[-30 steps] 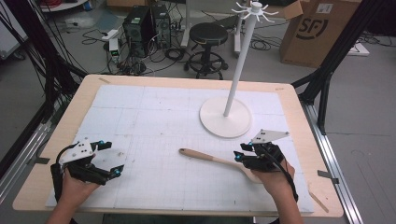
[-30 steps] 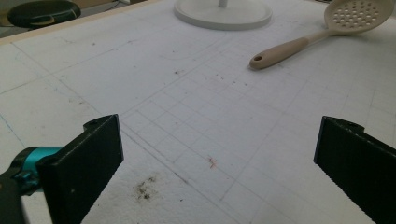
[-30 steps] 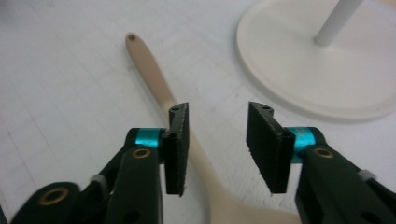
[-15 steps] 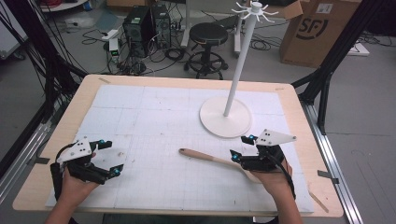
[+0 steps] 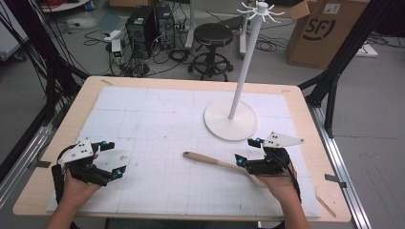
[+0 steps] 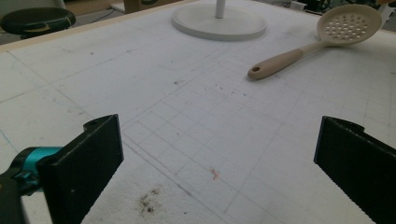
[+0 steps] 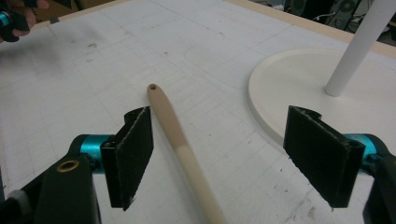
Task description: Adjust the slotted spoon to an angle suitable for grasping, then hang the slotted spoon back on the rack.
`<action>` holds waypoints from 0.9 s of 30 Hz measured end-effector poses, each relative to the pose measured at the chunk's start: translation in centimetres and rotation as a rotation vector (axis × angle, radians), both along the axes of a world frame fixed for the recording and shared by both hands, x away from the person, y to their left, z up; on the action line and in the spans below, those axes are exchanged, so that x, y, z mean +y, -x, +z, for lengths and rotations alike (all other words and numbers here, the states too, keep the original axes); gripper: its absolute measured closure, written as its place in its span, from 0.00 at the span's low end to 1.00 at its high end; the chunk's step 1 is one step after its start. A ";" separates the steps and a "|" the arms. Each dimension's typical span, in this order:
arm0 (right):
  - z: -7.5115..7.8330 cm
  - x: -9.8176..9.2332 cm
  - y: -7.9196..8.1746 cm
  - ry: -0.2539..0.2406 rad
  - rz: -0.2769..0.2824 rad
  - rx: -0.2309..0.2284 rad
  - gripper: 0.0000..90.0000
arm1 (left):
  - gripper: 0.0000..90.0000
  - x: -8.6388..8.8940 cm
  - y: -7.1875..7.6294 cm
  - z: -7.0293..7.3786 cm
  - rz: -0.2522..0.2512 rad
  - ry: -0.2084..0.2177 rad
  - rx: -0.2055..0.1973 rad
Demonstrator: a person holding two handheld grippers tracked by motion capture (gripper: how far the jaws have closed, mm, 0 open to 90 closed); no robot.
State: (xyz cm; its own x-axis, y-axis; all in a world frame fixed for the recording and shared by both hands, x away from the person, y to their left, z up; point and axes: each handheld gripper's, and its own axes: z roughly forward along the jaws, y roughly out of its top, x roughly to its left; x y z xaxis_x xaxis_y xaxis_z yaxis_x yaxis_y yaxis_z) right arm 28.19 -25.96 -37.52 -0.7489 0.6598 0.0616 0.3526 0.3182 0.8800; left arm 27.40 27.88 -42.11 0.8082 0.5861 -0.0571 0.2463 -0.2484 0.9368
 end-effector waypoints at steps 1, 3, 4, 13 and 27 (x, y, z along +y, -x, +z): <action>0.0 0.0 0.0 0.000 0.000 0.000 0.25 | 0.02 0.0 0.0 0.0 0.000 0.000 0.000; 0.0 0.1 -0.1 -0.004 0.000 0.004 0.24 | 0.02 0.1 -0.1 0.0 0.000 0.000 -0.001; -0.1 0.1 -0.1 0.000 -0.001 0.003 0.24 | 0.02 0.1 -0.2 0.0 0.000 -0.001 -0.002; -0.1 0.0 0.0 0.001 -0.017 -0.004 0.24 | 0.02 -0.1 -0.1 0.1 -0.003 -0.003 -0.001; 0.1 0.0 -0.1 -0.004 -0.016 -0.005 0.24 | 0.02 -0.1 -0.1 0.0 0.000 -0.011 0.002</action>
